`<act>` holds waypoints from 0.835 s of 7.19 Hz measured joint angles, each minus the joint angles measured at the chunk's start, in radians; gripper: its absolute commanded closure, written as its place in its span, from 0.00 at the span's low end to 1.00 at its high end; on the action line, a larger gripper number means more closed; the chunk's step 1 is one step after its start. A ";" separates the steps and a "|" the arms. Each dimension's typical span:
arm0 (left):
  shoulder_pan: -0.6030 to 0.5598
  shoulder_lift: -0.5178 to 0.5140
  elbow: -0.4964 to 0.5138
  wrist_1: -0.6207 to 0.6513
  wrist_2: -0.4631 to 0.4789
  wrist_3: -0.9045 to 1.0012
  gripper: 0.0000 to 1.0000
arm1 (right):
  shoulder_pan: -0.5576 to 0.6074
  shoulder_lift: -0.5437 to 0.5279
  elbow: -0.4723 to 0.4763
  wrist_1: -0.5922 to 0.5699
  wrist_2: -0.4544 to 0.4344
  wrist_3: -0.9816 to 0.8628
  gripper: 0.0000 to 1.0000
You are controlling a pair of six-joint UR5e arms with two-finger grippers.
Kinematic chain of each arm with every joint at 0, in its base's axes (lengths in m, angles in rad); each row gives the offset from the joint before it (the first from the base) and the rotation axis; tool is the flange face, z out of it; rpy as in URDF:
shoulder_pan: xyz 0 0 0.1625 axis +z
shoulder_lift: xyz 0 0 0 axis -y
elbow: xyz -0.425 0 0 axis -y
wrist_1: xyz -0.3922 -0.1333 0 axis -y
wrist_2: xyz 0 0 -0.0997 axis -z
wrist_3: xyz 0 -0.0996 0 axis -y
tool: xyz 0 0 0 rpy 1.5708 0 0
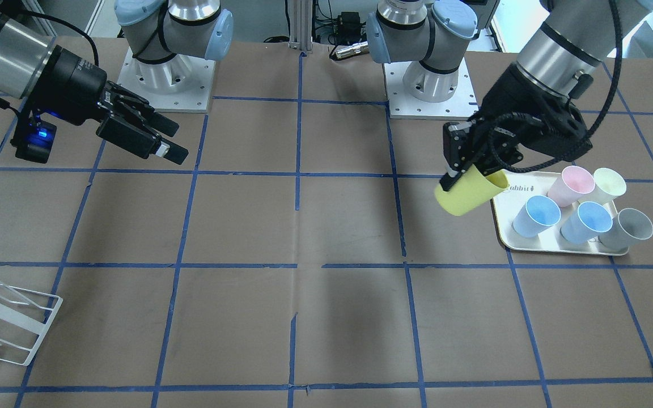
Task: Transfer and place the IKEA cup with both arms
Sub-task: 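Lower the yellow cup onto the tray with the left gripper while the right arm withdraws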
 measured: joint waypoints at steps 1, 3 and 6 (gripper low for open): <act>0.031 -0.011 -0.004 -0.022 0.141 0.131 1.00 | 0.003 -0.029 0.004 0.001 -0.139 -0.031 0.00; 0.115 -0.042 -0.037 -0.033 0.364 0.426 1.00 | 0.016 -0.067 0.011 0.002 -0.360 -0.130 0.00; 0.264 -0.014 -0.245 0.027 0.425 0.652 1.00 | 0.156 -0.094 0.053 -0.109 -0.642 -0.220 0.00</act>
